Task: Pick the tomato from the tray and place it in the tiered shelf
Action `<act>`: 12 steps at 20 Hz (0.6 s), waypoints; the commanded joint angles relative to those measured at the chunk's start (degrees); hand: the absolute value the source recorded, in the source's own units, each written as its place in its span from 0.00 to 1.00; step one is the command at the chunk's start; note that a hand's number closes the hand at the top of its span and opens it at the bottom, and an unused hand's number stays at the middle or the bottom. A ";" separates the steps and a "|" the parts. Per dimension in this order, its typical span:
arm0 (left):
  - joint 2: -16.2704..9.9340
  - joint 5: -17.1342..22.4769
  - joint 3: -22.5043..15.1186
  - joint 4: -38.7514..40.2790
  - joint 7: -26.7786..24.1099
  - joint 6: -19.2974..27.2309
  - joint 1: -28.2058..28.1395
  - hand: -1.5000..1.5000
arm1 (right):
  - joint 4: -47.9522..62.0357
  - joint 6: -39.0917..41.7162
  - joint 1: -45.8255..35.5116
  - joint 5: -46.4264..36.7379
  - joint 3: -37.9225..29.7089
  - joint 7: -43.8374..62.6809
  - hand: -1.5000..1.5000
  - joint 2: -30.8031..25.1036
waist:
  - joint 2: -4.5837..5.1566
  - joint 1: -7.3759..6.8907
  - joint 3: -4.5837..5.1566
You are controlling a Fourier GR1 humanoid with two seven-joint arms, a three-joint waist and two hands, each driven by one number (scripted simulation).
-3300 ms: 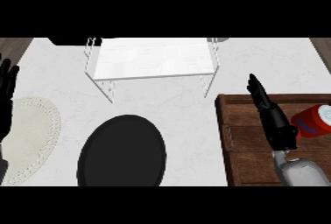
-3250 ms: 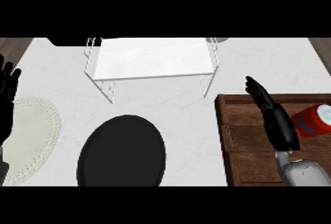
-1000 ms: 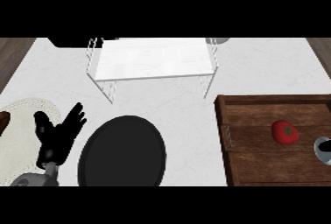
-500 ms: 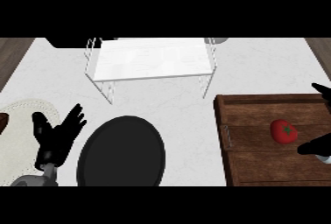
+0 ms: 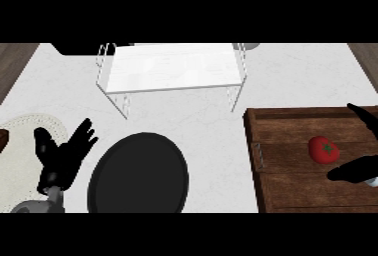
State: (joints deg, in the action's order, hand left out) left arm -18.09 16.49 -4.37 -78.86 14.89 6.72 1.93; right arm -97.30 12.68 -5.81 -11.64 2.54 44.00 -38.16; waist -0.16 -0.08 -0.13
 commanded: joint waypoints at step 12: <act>3.29 -4.15 3.24 2.85 -1.24 -2.92 -0.11 0.50 | 11.19 -0.90 -2.47 -16.65 -0.41 -5.37 0.00 8.27 | 0.17 -0.06 0.13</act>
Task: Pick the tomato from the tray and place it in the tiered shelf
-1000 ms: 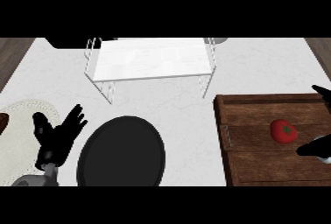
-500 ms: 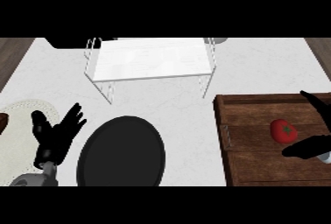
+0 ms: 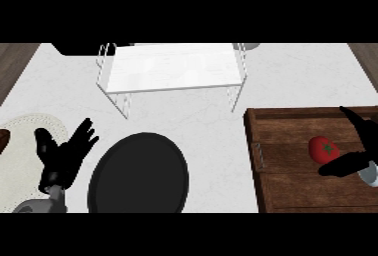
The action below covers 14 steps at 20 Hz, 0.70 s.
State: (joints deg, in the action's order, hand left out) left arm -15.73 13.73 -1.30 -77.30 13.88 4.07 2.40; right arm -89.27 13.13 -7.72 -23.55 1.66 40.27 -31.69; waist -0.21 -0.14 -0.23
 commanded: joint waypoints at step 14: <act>0.90 -2.14 3.52 -1.84 4.39 -3.13 -0.11 0.50 | 17.16 -7.51 -5.26 -10.98 -3.03 -14.86 0.00 8.75 | 0.24 -0.17 0.22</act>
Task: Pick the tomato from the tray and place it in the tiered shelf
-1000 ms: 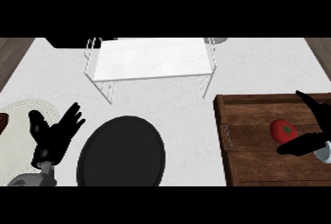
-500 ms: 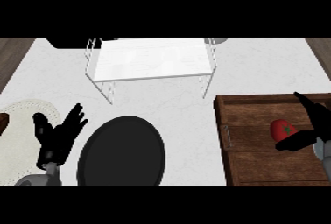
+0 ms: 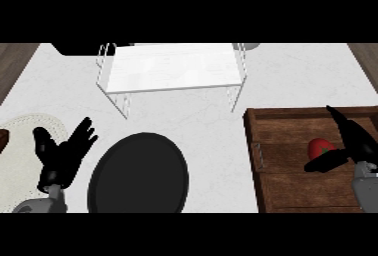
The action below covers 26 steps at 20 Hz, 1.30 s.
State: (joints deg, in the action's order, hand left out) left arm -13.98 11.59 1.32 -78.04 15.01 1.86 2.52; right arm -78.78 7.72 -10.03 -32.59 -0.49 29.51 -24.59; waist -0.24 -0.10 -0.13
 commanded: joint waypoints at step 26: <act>1.60 -1.87 0.06 3.77 2.37 -2.07 5.24 0.50 | -10.96 -6.48 -15.16 -7.53 38.82 11.28 1.00 24.32 | 0.24 -4.35 0.23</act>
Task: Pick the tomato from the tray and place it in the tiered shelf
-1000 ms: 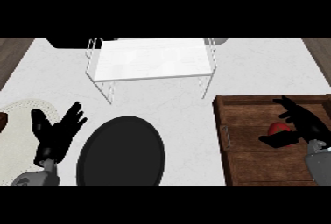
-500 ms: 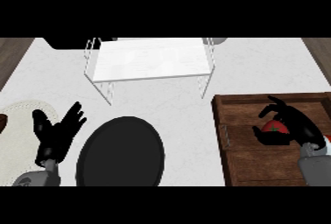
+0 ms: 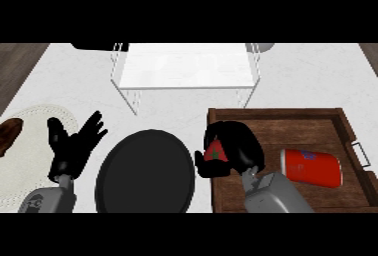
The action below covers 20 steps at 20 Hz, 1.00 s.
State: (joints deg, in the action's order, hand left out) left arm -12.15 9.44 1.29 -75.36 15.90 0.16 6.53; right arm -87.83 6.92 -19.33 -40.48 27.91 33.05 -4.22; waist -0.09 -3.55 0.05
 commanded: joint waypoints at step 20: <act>-0.50 0.16 1.18 -0.32 1.56 0.16 -1.90 0.50 | -2.91 -8.86 -54.85 1.31 1.90 48.26 1.00 4.18 | -0.44 2.48 0.08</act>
State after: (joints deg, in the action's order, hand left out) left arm -12.06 9.13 2.02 -76.29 16.14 0.85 4.57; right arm -92.93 -3.61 -67.20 -40.47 34.27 68.29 -0.83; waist -0.73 -1.68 0.00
